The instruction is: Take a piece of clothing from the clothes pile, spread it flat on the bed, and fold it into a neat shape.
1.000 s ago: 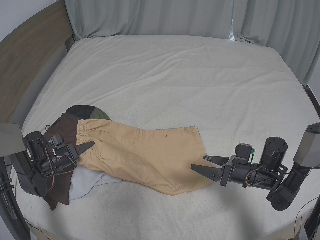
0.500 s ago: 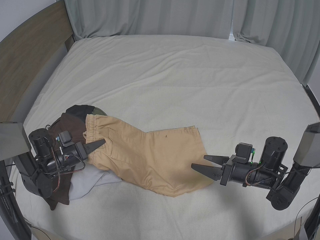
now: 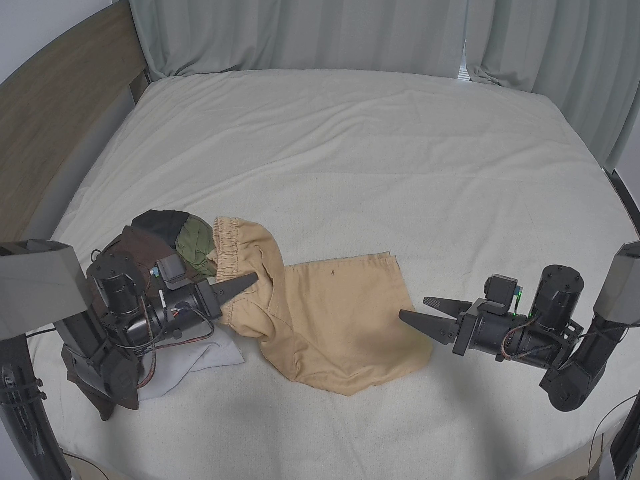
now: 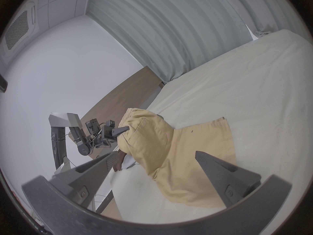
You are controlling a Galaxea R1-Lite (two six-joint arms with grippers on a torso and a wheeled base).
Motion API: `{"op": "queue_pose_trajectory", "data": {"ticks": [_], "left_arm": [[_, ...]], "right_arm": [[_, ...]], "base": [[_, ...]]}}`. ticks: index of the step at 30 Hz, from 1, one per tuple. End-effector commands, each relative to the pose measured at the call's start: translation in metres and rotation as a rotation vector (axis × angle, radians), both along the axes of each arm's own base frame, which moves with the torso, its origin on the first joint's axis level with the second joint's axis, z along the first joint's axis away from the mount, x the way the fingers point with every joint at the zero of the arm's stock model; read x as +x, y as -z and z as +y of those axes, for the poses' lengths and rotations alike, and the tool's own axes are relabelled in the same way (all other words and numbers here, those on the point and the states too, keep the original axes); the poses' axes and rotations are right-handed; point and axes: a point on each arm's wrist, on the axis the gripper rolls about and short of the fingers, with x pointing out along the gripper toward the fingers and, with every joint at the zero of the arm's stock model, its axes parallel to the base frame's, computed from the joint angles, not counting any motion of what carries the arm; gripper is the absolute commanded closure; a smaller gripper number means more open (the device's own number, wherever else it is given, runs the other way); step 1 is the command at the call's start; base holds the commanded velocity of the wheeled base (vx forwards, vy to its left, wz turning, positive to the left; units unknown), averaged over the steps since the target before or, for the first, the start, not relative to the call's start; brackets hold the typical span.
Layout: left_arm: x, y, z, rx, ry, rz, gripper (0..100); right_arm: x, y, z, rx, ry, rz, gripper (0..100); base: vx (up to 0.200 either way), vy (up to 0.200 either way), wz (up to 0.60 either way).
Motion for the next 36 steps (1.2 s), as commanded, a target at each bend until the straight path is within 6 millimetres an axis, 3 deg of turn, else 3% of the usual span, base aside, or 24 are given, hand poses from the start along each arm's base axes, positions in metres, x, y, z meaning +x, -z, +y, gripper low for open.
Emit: {"op": "queue_pose_trajectory", "data": {"ticks": [1,8,36], "left_arm": [[0.003,0.012,-0.018,0.008,0.018,0.020,100],[0.010,0.021,-0.033,0.007,0.030,0.027,100],[0.021,0.042,-0.106,-0.070,0.192,0.073,100]], "right_arm": [[0.005,-0.002,-0.007,0.005,0.027,-0.011,0],[0.013,-0.002,-0.019,-0.032,0.064,-0.062,0],[0.029,-0.001,-0.033,-0.027,0.129,-0.073,0]], "base": [[0.000,0.000,0.00],[0.000,0.000,0.00],[0.000,0.000,0.00]]}}
